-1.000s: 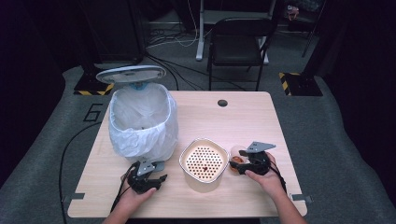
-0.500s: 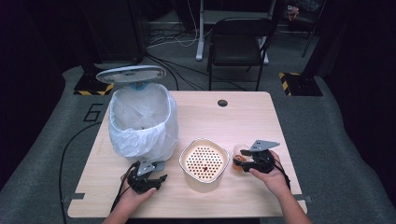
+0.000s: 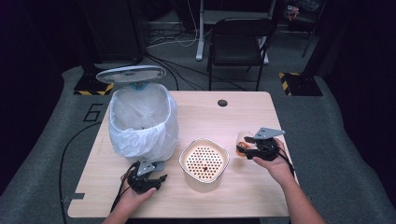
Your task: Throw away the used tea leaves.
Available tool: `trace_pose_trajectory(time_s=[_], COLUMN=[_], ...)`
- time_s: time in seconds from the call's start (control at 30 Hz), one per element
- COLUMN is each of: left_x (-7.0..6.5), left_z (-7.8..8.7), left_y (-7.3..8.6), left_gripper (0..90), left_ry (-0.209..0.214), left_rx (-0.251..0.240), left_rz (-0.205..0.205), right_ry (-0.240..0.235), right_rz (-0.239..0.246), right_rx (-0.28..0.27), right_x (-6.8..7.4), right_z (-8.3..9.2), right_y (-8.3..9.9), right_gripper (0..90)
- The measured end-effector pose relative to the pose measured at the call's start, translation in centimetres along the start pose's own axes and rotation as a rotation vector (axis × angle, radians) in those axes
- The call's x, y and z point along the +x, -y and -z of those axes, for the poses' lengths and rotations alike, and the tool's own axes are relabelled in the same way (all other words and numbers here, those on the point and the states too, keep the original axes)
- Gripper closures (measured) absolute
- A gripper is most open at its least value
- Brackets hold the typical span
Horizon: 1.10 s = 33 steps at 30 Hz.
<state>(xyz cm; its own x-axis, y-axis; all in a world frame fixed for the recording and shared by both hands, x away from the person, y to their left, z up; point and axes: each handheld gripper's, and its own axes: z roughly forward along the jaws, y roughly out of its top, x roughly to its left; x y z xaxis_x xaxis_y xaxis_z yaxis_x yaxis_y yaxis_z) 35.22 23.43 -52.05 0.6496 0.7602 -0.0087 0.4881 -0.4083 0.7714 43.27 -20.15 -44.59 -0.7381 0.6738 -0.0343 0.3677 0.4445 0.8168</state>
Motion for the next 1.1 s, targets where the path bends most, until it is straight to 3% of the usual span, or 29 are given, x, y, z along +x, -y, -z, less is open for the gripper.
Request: trace_pose_trajectory(time_s=[0.23,0.37,0.5,1.1], left_x=[0.0,0.0,0.0,0.0], left_z=[0.0,0.0,-0.1,0.0], left_y=[0.0,0.0,0.0,0.0], left_gripper=[37.3,37.3,37.3,37.3], left_ry=[-0.004,0.002,-0.002,0.002], left_rx=[-0.006,-0.002,-0.009,0.0], left_rz=[0.006,0.006,0.005,0.001], right_ry=[-0.017,-0.023,-0.033,-0.08], right_rz=[0.034,0.1,0.128,0.247], right_rx=[-0.028,-0.064,-0.082,-0.106], right_x=[-0.1,0.1,0.4,2.0], right_z=[0.0,0.0,-0.1,-1.2], right_y=[-1.9,-4.1,-5.5,-10.8], right_gripper=[46.8,47.4,47.9,49.9])
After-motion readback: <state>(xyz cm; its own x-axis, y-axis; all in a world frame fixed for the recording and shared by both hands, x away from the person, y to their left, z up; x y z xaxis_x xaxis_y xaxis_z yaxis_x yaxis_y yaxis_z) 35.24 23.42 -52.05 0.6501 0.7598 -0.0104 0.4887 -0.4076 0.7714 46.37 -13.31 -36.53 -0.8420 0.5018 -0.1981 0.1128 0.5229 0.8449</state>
